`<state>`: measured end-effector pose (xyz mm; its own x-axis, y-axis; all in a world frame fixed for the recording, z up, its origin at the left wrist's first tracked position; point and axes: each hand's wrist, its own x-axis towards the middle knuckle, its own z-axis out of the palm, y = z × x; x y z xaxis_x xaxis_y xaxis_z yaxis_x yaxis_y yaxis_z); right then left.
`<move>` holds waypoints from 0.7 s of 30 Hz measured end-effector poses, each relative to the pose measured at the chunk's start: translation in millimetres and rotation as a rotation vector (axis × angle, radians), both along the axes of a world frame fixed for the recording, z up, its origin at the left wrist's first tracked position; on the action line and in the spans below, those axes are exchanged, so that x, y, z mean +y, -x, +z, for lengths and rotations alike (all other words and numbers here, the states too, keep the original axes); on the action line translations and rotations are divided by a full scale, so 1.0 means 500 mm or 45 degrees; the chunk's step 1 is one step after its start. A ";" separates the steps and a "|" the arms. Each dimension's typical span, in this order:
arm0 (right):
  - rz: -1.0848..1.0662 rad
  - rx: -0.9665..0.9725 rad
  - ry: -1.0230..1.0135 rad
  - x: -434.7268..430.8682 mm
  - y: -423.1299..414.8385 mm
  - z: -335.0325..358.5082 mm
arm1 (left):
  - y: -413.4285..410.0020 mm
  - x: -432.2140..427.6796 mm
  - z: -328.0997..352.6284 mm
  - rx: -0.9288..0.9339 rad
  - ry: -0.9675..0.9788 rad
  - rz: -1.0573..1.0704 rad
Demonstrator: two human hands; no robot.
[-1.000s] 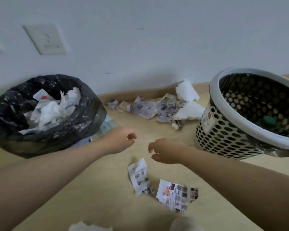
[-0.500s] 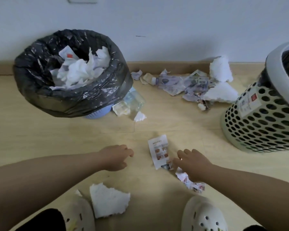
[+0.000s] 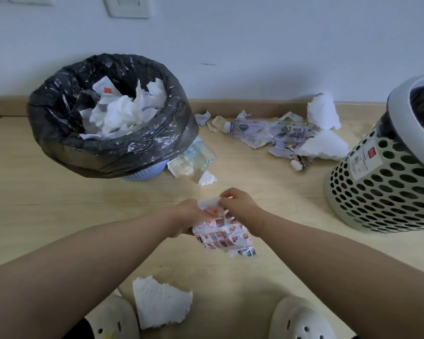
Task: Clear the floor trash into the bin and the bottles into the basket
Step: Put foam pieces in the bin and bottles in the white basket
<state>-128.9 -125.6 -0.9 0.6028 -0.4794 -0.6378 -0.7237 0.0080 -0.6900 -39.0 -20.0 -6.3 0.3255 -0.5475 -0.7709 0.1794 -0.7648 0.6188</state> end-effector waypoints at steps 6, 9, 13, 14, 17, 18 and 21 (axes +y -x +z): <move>0.884 0.544 0.887 0.036 0.099 -0.090 | -0.097 0.047 0.001 -0.666 -0.189 -0.219; 0.903 0.522 0.948 0.073 0.122 -0.111 | -0.120 0.068 0.010 -0.840 -0.299 -0.513; 0.736 0.439 0.752 0.071 0.113 -0.110 | -0.120 0.081 0.004 -0.760 -0.407 -0.640; 0.631 0.404 0.658 0.063 0.103 -0.105 | -0.118 0.080 0.002 -0.730 -0.428 -0.664; 0.337 0.232 0.509 0.035 0.064 -0.089 | -0.105 0.069 -0.003 -0.643 -0.436 -0.643; 0.242 0.157 0.473 0.031 0.050 -0.080 | -0.099 0.066 -0.007 -0.616 -0.422 -0.605; 0.067 -0.084 0.257 0.033 0.015 -0.051 | -0.082 0.058 -0.017 -0.380 -0.275 -0.262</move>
<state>-136.4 -109.3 -26.5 0.6679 -0.5601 -0.4902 -0.6725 -0.1720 -0.7198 2.2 9.1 -14.8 0.4528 -0.4606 -0.7634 -0.1535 -0.8837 0.4422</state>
